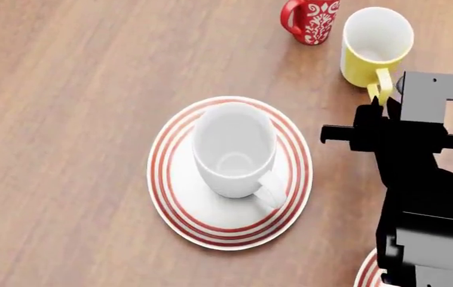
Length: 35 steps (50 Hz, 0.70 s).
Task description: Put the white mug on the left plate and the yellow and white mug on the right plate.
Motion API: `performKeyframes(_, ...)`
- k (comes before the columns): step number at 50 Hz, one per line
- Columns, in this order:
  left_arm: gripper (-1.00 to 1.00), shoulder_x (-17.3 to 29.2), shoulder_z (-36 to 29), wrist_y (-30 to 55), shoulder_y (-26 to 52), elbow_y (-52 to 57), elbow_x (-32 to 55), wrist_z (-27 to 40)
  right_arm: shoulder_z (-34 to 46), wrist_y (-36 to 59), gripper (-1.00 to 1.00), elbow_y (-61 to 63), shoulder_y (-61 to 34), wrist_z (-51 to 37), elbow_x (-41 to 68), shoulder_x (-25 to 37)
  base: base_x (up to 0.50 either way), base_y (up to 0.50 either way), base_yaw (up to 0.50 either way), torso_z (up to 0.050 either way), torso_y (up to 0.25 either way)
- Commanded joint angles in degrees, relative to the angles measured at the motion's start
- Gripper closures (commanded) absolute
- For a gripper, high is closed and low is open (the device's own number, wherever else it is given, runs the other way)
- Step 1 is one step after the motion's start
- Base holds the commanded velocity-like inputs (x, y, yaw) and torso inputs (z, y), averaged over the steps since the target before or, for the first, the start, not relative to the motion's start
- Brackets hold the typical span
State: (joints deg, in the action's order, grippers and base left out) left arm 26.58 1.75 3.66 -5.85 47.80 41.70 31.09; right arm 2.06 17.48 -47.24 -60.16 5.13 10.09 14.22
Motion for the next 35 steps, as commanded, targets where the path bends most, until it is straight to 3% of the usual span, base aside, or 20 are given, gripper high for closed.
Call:
performKeyframes(1,-1.00,0.0,-0.1,-0.5,0.0,-0.1,0.1,-0.2,-1.7,-5.1,1.00,5.9,4.8,0.9,1.8,0.2,0.00,0.00,0.00,0.000,0.000)
performKeyframes(9,-1.00,-0.1,-0.5,-0.6,-0.2,-0.1,-0.3,-0.2,-3.0,-7.0,1.00,17.7,12.5,1.5,4.0,0.5,0.00,0.00,0.00,0.000,0.000)
performKeyframes(23,-1.00,0.1,-0.9,-0.7,0.1,-0.7,-0.4,-0.4,-4.8,-1.8,1.00,41.4,27.2,-1.9,7.2,1.2,0.00,0.00,0.00,0.000,0.000)
performKeyframes(35,-1.00,0.5,-0.6,-1.0,0.5,-1.3,0.0,-0.5,-4.3,6.3,1.00,49.5,30.3,-5.8,7.2,2.4,0.00,0.00,0.00,0.000,0.000)
